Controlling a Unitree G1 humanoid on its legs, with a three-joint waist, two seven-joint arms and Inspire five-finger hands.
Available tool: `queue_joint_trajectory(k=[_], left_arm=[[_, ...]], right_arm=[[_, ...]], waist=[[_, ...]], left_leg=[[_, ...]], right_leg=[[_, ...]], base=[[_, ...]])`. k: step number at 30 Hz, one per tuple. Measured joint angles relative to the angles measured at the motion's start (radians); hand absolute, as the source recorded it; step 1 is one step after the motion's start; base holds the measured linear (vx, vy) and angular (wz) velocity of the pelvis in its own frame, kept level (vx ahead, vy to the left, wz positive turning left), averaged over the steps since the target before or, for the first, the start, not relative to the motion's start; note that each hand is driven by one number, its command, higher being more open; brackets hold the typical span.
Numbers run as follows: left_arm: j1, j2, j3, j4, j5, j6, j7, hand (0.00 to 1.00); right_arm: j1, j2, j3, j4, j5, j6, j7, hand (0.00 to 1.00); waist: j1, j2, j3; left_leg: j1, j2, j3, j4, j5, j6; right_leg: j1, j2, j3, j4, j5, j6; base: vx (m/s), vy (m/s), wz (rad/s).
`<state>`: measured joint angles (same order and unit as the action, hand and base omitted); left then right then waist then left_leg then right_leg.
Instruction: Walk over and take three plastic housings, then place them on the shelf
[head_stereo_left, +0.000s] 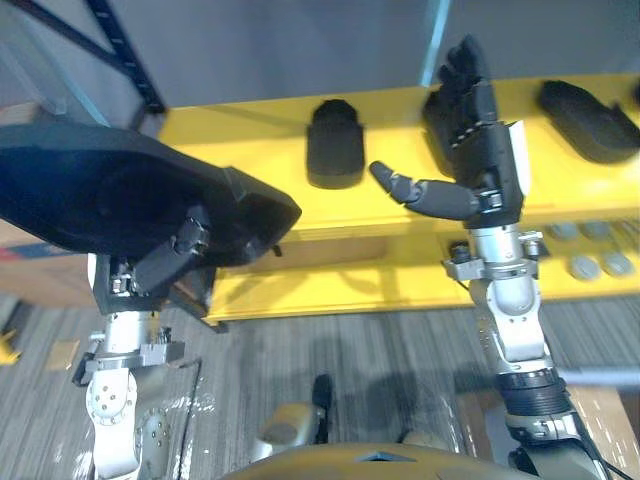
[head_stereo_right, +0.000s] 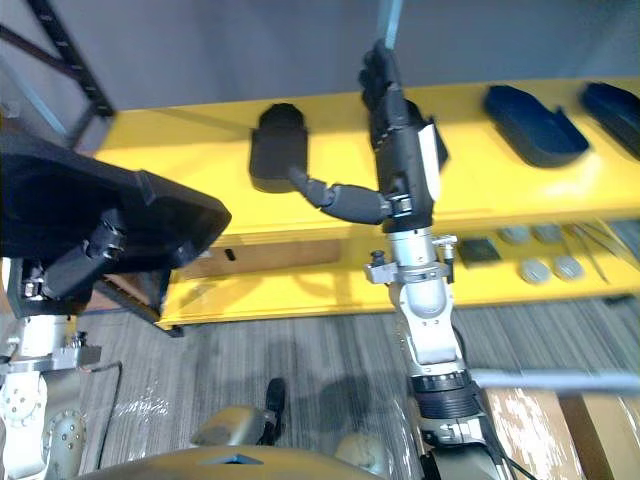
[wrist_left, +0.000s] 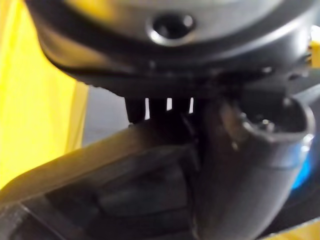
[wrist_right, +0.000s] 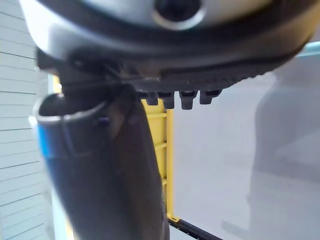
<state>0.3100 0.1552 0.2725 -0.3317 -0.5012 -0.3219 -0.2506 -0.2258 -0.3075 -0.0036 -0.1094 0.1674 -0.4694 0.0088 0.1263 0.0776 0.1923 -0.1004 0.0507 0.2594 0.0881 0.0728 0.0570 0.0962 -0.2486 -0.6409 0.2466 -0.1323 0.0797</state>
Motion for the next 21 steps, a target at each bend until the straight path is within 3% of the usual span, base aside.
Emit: queue_joint_trajectory(k=[1,3,10,13,15,17,19,20,21], left_arm=[[0.005,-0.011,-0.01,0.002,0.0,0.0,-0.02,0.0],[0.008,-0.028,-0.042,-0.001,-0.001,0.0,-0.038,0.0],[0.065,-0.028,-0.1,-0.017,0.006,0.005,0.002,0.0],[0.086,-0.028,-0.128,-0.018,0.026,0.018,0.01,0.0],[0.094,-0.028,-0.164,-0.008,0.047,0.019,0.013,0.0],[0.093,-0.029,-0.184,0.0,0.053,0.019,0.02,0.0],[0.086,-0.028,-0.196,0.014,0.087,0.018,0.039,0.0],[0.077,-0.027,-0.207,0.031,0.107,0.018,0.058,0.0],[0.077,-0.027,-0.21,0.047,0.125,0.018,0.071,0.0]], right_arm=[[0.002,-0.007,-0.023,0.011,-0.003,0.004,-0.015,1.0],[0.007,-0.016,-0.049,0.014,-0.002,0.013,-0.02,1.0],[0.06,0.025,0.002,0.019,0.017,0.051,0.059,1.0],[0.132,0.052,0.001,0.019,0.061,0.072,0.074,1.0],[0.176,0.06,0.007,0.023,0.076,0.093,0.08,1.0],[0.19,0.061,0.007,0.03,0.083,0.096,0.096,1.0],[0.191,0.062,0.006,0.03,0.099,0.096,0.115,1.0],[0.191,0.068,0.004,0.028,0.121,0.096,0.127,1.0],[0.193,0.071,0.017,0.028,0.135,0.096,0.135,1.0]], waist=[[-0.004,0.001,-0.002],[0.0,0.006,-0.008],[0.003,-0.007,-0.014],[-0.016,-0.012,-0.013],[-0.021,-0.004,-0.013],[-0.026,0.002,-0.016],[-0.046,-0.018,-0.02],[-0.051,-0.033,-0.012],[-0.055,-0.036,-0.01]], left_leg=[[0.003,0.042,0.109,0.017,0.003,-0.004],[0.003,0.047,0.167,-0.009,0.033,-0.005],[0.045,0.007,0.173,-0.09,0.05,-0.006],[-0.004,0.028,0.17,0.043,-0.019,-0.002],[-0.059,0.067,0.149,0.201,-0.085,-0.021],[-0.056,0.073,0.148,0.183,-0.08,-0.025],[-0.06,0.035,0.136,0.119,-0.015,-0.093],[-0.085,0.052,0.125,0.196,-0.059,-0.039],[-0.097,0.101,0.109,0.274,-0.071,-0.052]], right_leg=[[0.041,0.012,-0.061,-0.014,0.002,0.005],[0.063,0.021,-0.111,-0.022,0.002,0.005],[0.062,0.007,-0.051,-0.043,0.002,0.005],[0.063,0.003,-0.029,-0.042,-0.006,0.011],[0.066,0.006,0.012,-0.036,-0.031,0.044],[0.056,0.004,0.03,-0.023,-0.039,0.036],[0.022,-0.031,0.045,-0.008,-0.041,0.032],[0.008,-0.059,0.056,-0.001,-0.036,0.032],[0.0,-0.077,0.089,0.008,-0.035,0.033]], base=[[0.14,-0.177,1.43],[0.1,-0.075,1.07],[0.06,0.025,0.05],[-0.01,0.018,-0.03],[-0.11,0.037,-0.14],[-0.13,0.072,-0.15],[-0.14,0.061,-0.06],[-0.1,0.049,-0.26],[-0.09,0.093,-0.46]])
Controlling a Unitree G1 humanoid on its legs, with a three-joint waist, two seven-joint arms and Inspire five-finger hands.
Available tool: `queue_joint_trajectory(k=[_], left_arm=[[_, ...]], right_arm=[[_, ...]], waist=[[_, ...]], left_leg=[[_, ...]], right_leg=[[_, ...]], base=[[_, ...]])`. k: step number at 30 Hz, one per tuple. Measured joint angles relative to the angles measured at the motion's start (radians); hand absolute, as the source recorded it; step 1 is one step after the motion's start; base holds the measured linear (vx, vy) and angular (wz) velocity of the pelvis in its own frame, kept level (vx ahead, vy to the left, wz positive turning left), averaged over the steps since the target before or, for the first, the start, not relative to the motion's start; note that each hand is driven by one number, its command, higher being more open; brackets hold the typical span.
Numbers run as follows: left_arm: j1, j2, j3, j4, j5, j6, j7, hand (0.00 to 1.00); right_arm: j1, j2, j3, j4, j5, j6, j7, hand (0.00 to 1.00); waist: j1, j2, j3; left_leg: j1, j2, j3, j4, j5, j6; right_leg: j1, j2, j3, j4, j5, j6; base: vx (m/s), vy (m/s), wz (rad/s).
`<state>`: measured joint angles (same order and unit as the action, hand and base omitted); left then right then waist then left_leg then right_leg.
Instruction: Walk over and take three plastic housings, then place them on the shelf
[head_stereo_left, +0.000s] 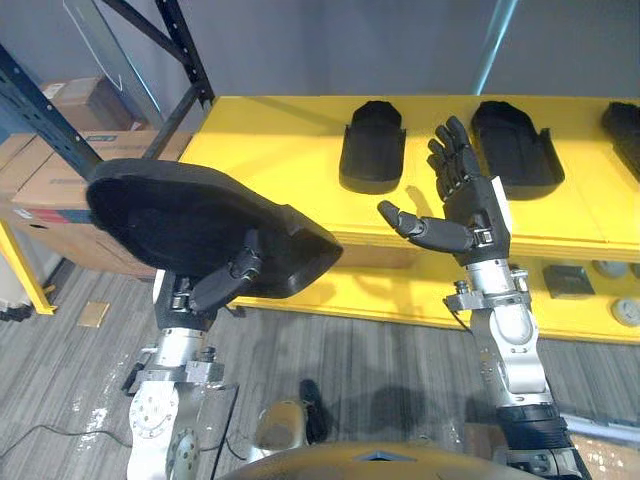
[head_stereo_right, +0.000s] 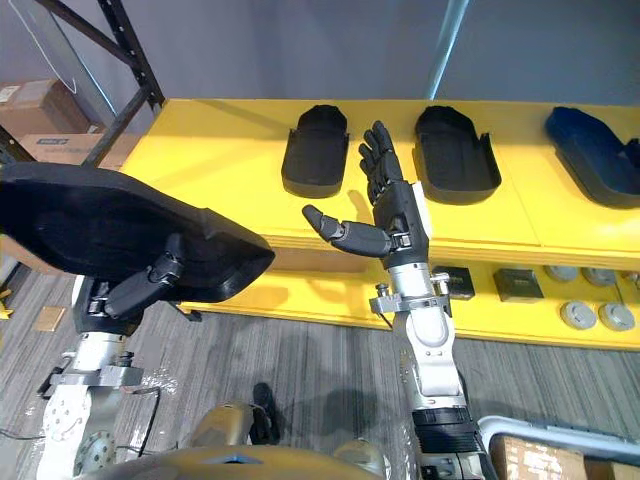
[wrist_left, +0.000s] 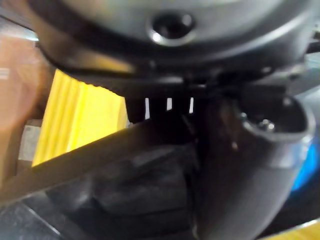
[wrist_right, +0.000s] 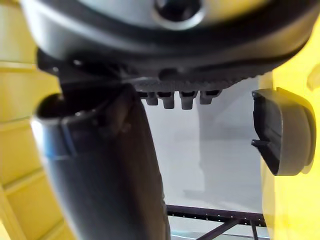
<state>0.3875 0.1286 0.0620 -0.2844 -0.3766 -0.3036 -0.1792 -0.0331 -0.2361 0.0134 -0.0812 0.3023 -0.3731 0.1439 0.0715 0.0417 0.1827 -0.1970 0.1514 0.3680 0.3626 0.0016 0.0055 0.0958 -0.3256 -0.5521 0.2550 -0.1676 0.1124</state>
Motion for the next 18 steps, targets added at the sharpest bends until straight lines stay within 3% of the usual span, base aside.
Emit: queue_joint_trajectory(k=[2,3,4,5,6,7,9,11,12,13,15,17,18], left_arm=[[0.0,-0.001,-0.002,0.02,0.026,0.0,0.015,0.0],[-0.001,-0.001,-0.002,0.028,0.035,0.001,0.018,0.0],[-0.004,-0.001,-0.002,0.029,0.035,0.002,0.018,0.0],[-0.009,-0.001,-0.001,0.028,0.032,0.007,0.016,0.0],[-0.031,0.001,0.004,0.025,0.032,0.025,0.003,0.0],[-0.068,0.011,0.012,0.015,0.029,0.05,-0.016,0.0],[-0.077,0.027,0.03,0.002,0.028,0.077,-0.043,0.0],[-0.073,0.078,0.045,-0.003,0.027,0.12,-0.08,0.0],[-0.072,0.113,0.06,-0.009,0.027,0.145,-0.096,0.0],[-0.073,0.129,0.067,-0.015,0.027,0.155,-0.098,0.0],[-0.091,0.163,0.099,-0.049,0.025,0.175,-0.096,0.0],[-0.111,0.158,0.11,-0.047,0.03,0.187,-0.084,0.0],[-0.11,0.146,0.107,-0.047,0.03,0.202,-0.08,0.0]], right_arm=[[-0.003,0.0,0.018,0.0,0.005,0.0,0.004,1.0],[-0.007,-0.011,0.034,0.0,0.036,0.0,0.008,1.0],[-0.009,-0.023,0.036,0.0,0.066,0.0,0.014,1.0],[-0.009,-0.029,0.034,0.0,0.093,0.002,0.017,1.0],[-0.009,-0.033,0.021,0.0,0.142,0.002,0.018,1.0],[-0.009,-0.013,-0.008,0.0,0.155,0.004,0.009,1.0],[-0.008,0.021,-0.013,0.0,0.154,0.012,-0.008,1.0],[0.017,0.061,0.002,-0.014,0.138,0.013,-0.014,1.0],[0.023,0.08,0.015,-0.029,0.121,0.014,-0.013,1.0],[0.024,0.087,0.019,-0.041,0.105,0.015,-0.013,1.0],[0.028,0.081,0.018,-0.103,0.093,0.014,-0.003,1.0],[0.031,0.072,0.014,-0.126,0.095,0.013,0.0,1.0],[0.032,0.057,0.012,-0.126,0.095,0.012,0.001,1.0]], waist=[[-0.01,0.003,-0.002],[-0.012,0.009,-0.007],[-0.017,0.027,-0.018],[-0.023,0.036,-0.024],[-0.032,0.053,-0.035],[-0.038,0.053,-0.035],[-0.033,0.021,-0.016],[-0.016,-0.004,-0.021],[-0.017,-0.011,-0.023],[-0.02,-0.007,-0.022],[-0.032,-0.007,-0.023],[-0.043,-0.024,-0.035],[-0.045,-0.004,-0.041]], left_leg=[[-0.004,0.047,-0.036,0.043,0.005,-0.016],[0.009,0.059,-0.069,0.035,0.05,-0.018],[0.019,0.055,-0.098,0.034,0.06,-0.052],[0.03,0.043,-0.094,0.045,0.017,-0.071],[0.032,0.037,-0.079,0.054,-0.067,-0.093],[0.041,0.025,-0.057,0.054,-0.126,-0.092],[0.076,-0.003,-0.042,0.036,-0.132,-0.076],[0.143,-0.032,-0.021,-0.044,-0.118,-0.056],[0.189,-0.049,-0.016,-0.118,-0.094,-0.046],[0.203,-0.053,-0.015,-0.152,-0.08,-0.041],[0.219,-0.058,-0.028,-0.252,-0.036,-0.031],[0.214,-0.078,-0.037,-0.282,-0.012,-0.045],[0.206,-0.075,-0.039,-0.29,-0.01,-0.048]], right_leg=[[-0.017,-0.037,0.045,0.033,-0.007,0.011],[-0.045,-0.073,0.092,0.079,-0.02,0.036],[-0.064,-0.098,0.123,0.114,-0.023,0.074],[-0.066,-0.109,0.133,0.117,-0.014,0.09],[-0.052,-0.117,0.123,0.1,0.015,0.125],[-0.021,-0.135,0.105,0.067,0.054,0.143],[0.0,-0.161,0.095,0.061,0.115,0.129],[-0.02,-0.192,0.09,0.116,0.191,0.086],[-0.051,-0.207,0.087,0.169,0.206,0.062],[-0.068,-0.201,0.084,0.197,0.183,0.049],[-0.131,-0.088,0.086,0.192,0.075,0.022],[-0.12,-0.02,0.049,0.085,0.055,-0.011],[-0.105,-0.013,0.034,0.054,0.074,0.004]], base=[[-0.03,0.166,-0.58],[0.04,0.271,-0.72],[0.06,0.288,-0.63],[0.11,0.333,-0.23],[0.17,0.44,0.23],[0.17,0.442,0.31],[0.11,0.355,0.06],[0.05,0.208,-0.15],[0.02,0.079,-0.06],[0.02,0.096,0.04],[-0.02,0.024,0.2],[-0.01,-0.003,0.26],[0.02,-0.006,0.23]])
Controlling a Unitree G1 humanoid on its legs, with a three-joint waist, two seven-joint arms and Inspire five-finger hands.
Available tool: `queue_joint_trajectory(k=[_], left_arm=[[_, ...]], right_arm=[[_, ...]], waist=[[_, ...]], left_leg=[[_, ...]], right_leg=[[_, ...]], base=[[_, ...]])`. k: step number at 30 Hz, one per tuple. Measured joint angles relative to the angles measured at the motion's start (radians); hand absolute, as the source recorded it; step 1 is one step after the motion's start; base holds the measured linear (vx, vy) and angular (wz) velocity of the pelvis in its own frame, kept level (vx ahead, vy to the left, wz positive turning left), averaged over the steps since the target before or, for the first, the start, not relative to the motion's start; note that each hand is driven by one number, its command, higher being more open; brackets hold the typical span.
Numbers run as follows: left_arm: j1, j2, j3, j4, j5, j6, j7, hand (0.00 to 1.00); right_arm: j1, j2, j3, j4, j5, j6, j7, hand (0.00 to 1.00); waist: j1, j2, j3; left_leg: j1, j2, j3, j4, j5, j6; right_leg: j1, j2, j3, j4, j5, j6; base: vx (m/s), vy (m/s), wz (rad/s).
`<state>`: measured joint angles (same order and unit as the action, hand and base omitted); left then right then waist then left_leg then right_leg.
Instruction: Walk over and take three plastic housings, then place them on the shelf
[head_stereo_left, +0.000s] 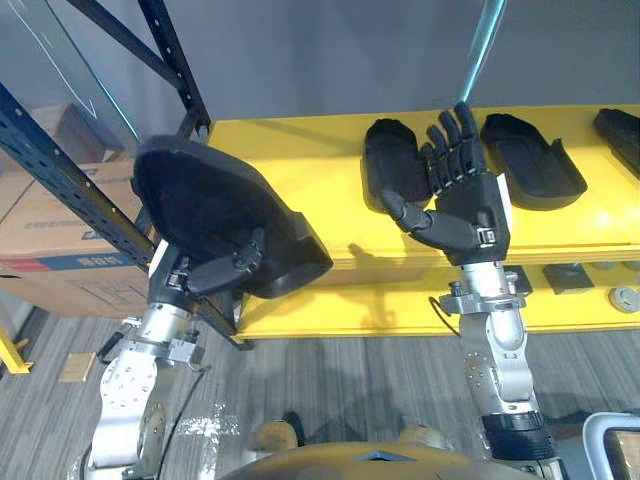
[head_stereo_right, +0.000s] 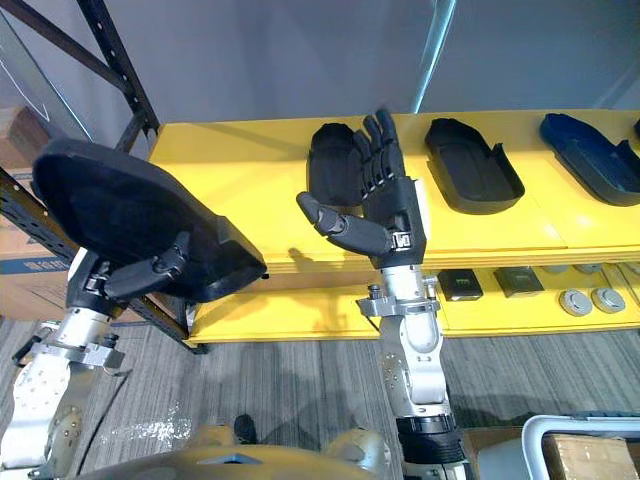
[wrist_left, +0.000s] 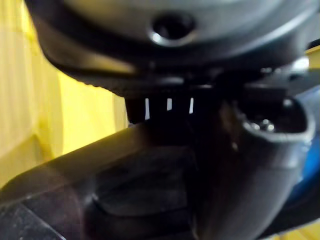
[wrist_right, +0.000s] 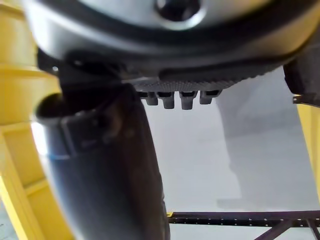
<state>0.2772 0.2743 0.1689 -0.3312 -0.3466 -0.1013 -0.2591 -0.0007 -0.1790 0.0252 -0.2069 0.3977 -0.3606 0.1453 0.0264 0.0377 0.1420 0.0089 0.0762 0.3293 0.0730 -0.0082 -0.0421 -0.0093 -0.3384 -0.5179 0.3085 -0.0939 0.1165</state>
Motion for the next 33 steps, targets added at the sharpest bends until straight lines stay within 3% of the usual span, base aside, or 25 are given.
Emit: queue_joint_trajectory(k=[1,4,9,13,17,21,27,33], left_arm=[[0.0,0.002,-0.001,-0.003,0.005,0.025,-0.01,0.0],[-0.004,0.015,0.002,-0.017,0.038,0.06,-0.021,0.0],[-0.07,0.191,0.064,0.004,0.069,0.092,-0.027,0.0],[-0.248,0.326,0.123,0.116,0.087,0.109,0.005,0.0],[-0.396,0.412,0.113,0.26,0.115,0.109,0.025,0.0],[-0.609,0.51,0.01,0.442,0.1,0.146,0.017,0.0],[-0.807,0.519,-0.134,0.598,-0.039,0.203,-0.005,0.0],[-0.835,0.427,-0.186,0.702,-0.184,0.348,-0.012,0.0]], right_arm=[[0.006,-0.023,-0.008,0.001,-0.005,0.0,-0.01,1.0],[0.007,-0.061,-0.024,0.015,-0.04,0.0,-0.045,1.0],[0.015,-0.099,-0.018,0.029,-0.058,0.021,-0.011,1.0],[0.123,-0.081,0.048,0.025,-0.058,0.084,0.037,1.0],[0.217,-0.058,0.184,0.025,-0.077,0.146,0.051,1.0],[0.235,-0.057,0.345,0.003,-0.077,0.2,0.089,1.0],[0.238,-0.052,0.479,-0.089,-0.077,0.199,0.137,1.0],[0.239,-0.052,0.517,-0.091,-0.078,0.198,0.146,1.0]], waist=[[-0.004,0.033,-0.001],[-0.003,0.059,-0.01],[0.0,0.058,-0.011],[0.0,0.058,-0.012],[-0.012,0.058,-0.014],[-0.03,0.051,-0.018],[-0.066,0.048,-0.02],[-0.09,0.048,-0.019]], left_leg=[[0.0,0.004,-0.004,-0.022,0.013,-0.002],[0.004,0.003,-0.005,-0.067,0.043,-0.004],[0.038,0.006,0.014,-0.101,0.058,-0.009],[0.05,0.006,0.035,-0.119,0.063,-0.012],[0.055,0.01,0.077,-0.13,0.062,-0.015],[0.066,0.017,0.156,-0.126,0.064,-0.018],[0.069,0.034,0.266,-0.111,0.063,-0.021],[0.036,0.041,0.276,-0.108,0.069,-0.018]], right_leg=[[0.013,0.02,-0.014,-0.043,0.024,0.0],[0.014,0.034,-0.026,-0.076,0.044,-0.003],[0.029,0.045,-0.014,-0.103,0.052,-0.003],[0.026,0.048,0.0,-0.11,0.056,0.0],[0.012,0.053,0.022,-0.113,0.061,-0.001],[-0.004,0.055,0.054,-0.103,0.062,-0.005],[-0.022,0.064,0.085,-0.095,0.06,-0.009],[-0.072,0.073,0.1,-0.081,0.06,-0.019]], base=[[0.03,0.002,0.12],[0.04,-0.008,0.08],[0.03,-0.008,-0.08],[-0.02,0.01,-0.1],[-0.03,0.007,-0.2],[-0.01,0.008,-0.2],[-0.03,0.0,-0.18],[-0.02,-0.014,-0.08]])
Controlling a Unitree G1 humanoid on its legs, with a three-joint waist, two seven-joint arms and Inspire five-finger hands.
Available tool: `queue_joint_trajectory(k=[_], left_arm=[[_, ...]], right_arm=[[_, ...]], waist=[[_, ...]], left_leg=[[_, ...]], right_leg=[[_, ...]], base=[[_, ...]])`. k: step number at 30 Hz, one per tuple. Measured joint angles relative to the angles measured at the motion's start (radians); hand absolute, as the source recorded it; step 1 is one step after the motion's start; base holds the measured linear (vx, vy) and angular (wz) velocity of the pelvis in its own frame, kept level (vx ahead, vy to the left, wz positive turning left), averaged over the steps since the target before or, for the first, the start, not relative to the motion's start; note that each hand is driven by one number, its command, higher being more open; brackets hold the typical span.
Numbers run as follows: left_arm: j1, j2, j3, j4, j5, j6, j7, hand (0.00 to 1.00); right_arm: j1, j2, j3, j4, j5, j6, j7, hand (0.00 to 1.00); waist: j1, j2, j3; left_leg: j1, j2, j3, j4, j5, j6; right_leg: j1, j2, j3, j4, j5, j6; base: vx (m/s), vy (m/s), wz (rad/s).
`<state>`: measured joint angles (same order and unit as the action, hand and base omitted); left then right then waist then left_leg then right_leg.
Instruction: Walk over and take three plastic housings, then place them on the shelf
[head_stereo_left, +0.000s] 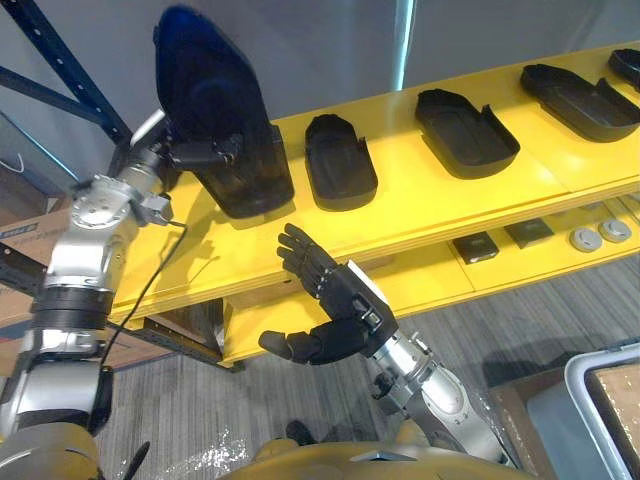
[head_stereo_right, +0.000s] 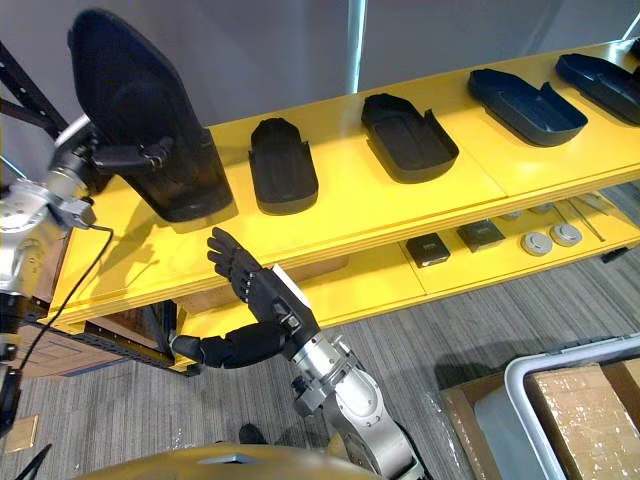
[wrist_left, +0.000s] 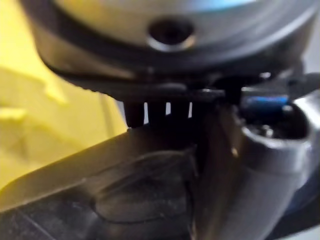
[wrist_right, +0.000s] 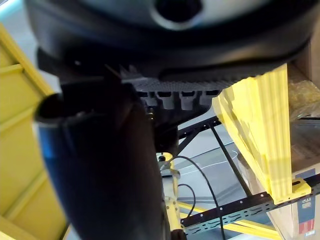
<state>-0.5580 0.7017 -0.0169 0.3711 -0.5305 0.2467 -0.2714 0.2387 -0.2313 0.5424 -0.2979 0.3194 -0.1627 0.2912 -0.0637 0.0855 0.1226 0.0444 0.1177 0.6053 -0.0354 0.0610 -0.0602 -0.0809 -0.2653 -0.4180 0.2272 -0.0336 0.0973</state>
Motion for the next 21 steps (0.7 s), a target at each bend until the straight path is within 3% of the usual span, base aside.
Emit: queue_joint_trajectory(k=[3,9,14,21], left_arm=[[-0.005,-0.037,-0.004,0.054,-0.039,0.053,0.027,0.0],[-0.068,-0.033,-0.003,0.058,0.001,0.086,0.051,0.0],[-0.109,-0.01,0.025,0.059,0.04,0.101,0.051,0.0],[-0.164,0.067,0.08,0.066,0.214,0.106,0.005,0.0]], right_arm=[[-0.003,0.0,0.026,0.007,-0.003,0.0,0.0,1.0],[-0.035,0.0,0.048,0.007,-0.034,0.002,-0.009,1.0],[-0.051,0.0,0.051,0.007,-0.04,0.011,-0.015,1.0],[-0.074,0.0,0.079,0.006,-0.041,0.028,-0.032,1.0]], waist=[[0.001,-0.007,0.004],[0.007,-0.028,0.039],[0.01,-0.016,0.083],[0.019,0.003,0.12]], left_leg=[[-0.017,0.001,-0.011,0.0,0.008,0.003],[-0.024,0.0,-0.028,0.016,0.007,0.006],[-0.039,0.005,-0.035,0.033,0.004,0.013],[-0.058,0.014,-0.039,0.036,0.008,0.014]], right_leg=[[-0.011,0.008,-0.004,-0.002,0.004,-0.004],[-0.003,0.009,-0.014,-0.003,0.004,-0.004],[-0.006,0.01,-0.016,-0.003,0.006,-0.003],[-0.02,0.015,-0.023,-0.001,0.005,-0.005]], base=[[0.0,-0.018,0.08],[-0.02,0.004,0.08],[-0.04,0.007,0.03],[0.0,-0.002,0.02]])
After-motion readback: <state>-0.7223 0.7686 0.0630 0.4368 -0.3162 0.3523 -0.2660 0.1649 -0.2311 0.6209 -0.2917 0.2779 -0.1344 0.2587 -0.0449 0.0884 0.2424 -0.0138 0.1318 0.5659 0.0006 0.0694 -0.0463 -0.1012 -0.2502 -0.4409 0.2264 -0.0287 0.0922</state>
